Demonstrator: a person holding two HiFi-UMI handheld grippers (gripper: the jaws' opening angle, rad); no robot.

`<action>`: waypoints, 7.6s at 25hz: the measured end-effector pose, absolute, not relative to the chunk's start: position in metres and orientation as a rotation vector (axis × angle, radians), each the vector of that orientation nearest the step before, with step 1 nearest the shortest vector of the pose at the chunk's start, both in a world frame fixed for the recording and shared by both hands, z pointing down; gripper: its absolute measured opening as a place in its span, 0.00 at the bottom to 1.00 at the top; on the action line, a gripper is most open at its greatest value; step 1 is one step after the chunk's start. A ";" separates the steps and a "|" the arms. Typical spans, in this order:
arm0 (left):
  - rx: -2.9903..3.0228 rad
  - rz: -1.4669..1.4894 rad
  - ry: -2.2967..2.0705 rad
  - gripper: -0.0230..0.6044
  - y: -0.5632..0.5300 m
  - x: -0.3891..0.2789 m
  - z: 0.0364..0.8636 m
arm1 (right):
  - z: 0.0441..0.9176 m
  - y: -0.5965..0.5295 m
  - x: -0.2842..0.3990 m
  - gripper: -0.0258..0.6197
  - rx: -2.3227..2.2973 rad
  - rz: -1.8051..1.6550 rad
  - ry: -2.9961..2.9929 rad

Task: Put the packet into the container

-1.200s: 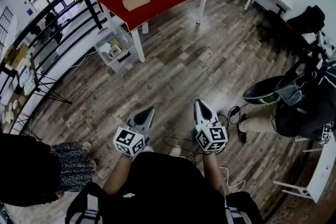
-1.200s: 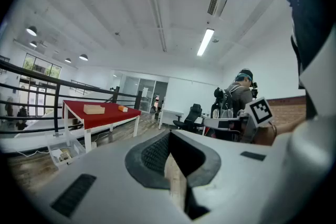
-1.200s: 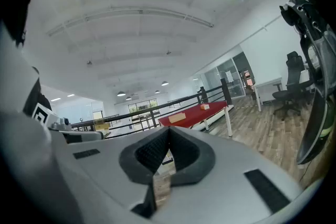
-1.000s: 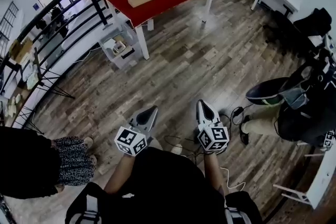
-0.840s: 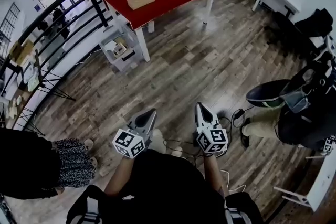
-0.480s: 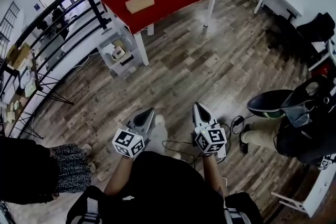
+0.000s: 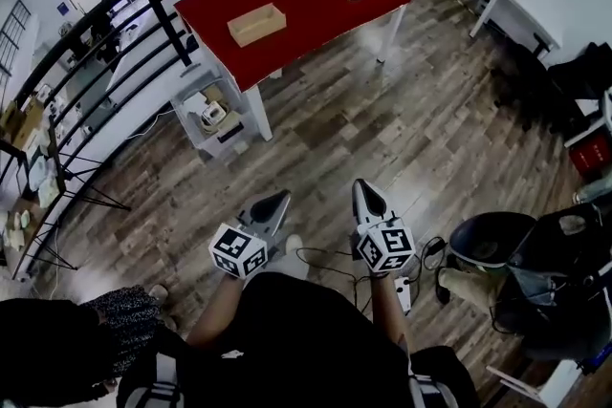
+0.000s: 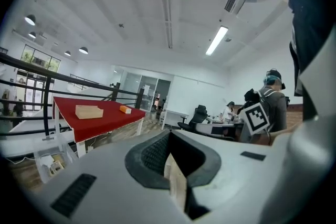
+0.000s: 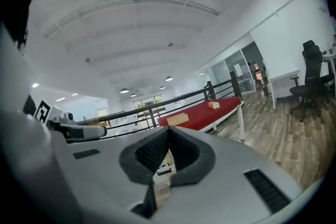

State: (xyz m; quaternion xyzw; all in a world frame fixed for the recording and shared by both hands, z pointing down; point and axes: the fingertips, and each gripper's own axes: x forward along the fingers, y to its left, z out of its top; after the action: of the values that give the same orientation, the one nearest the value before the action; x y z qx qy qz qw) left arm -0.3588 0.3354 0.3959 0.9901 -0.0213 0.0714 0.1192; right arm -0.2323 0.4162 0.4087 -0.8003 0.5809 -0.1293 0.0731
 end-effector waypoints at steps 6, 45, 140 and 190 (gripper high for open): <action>2.893 0.218 -0.071 0.05 0.252 -0.319 0.393 | 0.403 0.331 -0.189 0.07 -2.400 -0.392 1.749; 2.864 0.341 -0.128 0.05 0.014 0.089 0.416 | 0.420 0.070 0.205 0.07 -2.299 -0.469 1.820; 2.641 0.521 -0.343 0.05 -0.224 0.289 0.533 | 0.632 -0.288 0.598 0.62 -2.836 -0.838 1.912; 2.519 0.320 -0.997 0.05 -0.281 0.053 0.525 | 0.582 -0.377 0.072 0.62 -0.518 -0.029 3.776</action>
State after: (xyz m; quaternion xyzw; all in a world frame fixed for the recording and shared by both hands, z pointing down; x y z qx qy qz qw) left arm 0.0532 -0.2813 0.5253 0.9037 -0.3578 0.1149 0.2052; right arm 0.0718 -0.3767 0.5823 -0.1285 0.9356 -0.0073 -0.3288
